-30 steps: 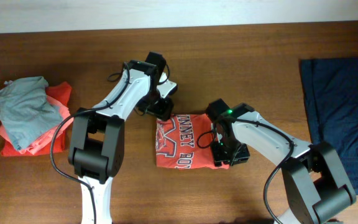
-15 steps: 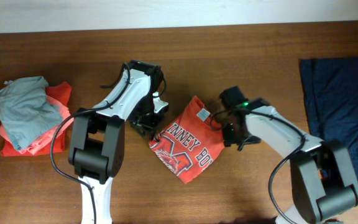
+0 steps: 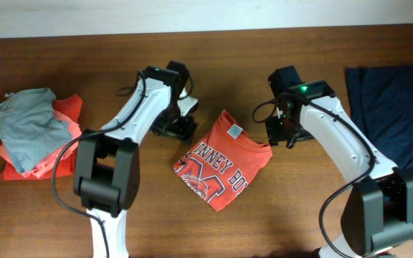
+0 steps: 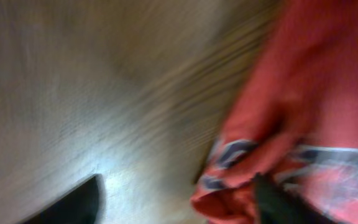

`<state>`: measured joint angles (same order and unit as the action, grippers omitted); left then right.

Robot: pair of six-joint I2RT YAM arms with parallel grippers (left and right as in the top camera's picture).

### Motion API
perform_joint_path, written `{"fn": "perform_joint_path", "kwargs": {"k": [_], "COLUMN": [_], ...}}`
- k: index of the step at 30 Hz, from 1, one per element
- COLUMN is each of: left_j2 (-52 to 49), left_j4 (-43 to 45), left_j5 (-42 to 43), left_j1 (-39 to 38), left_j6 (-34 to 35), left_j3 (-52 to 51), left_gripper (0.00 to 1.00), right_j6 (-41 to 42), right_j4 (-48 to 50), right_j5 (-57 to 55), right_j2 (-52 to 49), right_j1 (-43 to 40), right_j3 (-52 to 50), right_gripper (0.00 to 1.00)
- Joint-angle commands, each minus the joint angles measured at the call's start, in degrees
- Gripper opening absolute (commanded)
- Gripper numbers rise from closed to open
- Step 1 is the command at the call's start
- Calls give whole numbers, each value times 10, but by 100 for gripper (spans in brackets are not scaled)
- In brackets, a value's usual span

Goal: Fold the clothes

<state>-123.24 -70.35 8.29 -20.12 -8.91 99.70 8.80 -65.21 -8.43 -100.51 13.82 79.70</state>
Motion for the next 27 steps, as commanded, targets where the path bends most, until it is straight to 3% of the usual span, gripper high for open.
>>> {"fn": "perform_joint_path", "kwargs": {"k": [1,10,21,27], "left_j2": [28,-38,-120,-149], "left_j4": [32,55,76,85], "left_j5": [141,265,359,363], "left_j1": [2,0,-2,-15], "left_j6": [-102,-166,-193,-193], "left_j3": [16,16,16,16], "left_gripper": [94,95,91,66], "right_j6": [-4,-4,-2,1], "right_j4": [-9,-32,-37,-41], "right_j5": [-13,-13,-13,-11], "right_j2": [32,40,40,40], "right_j1": [-1,-1,-1,-1], "right_j3": [17,17,17,17], "right_gripper": [70,71,70,70]}}
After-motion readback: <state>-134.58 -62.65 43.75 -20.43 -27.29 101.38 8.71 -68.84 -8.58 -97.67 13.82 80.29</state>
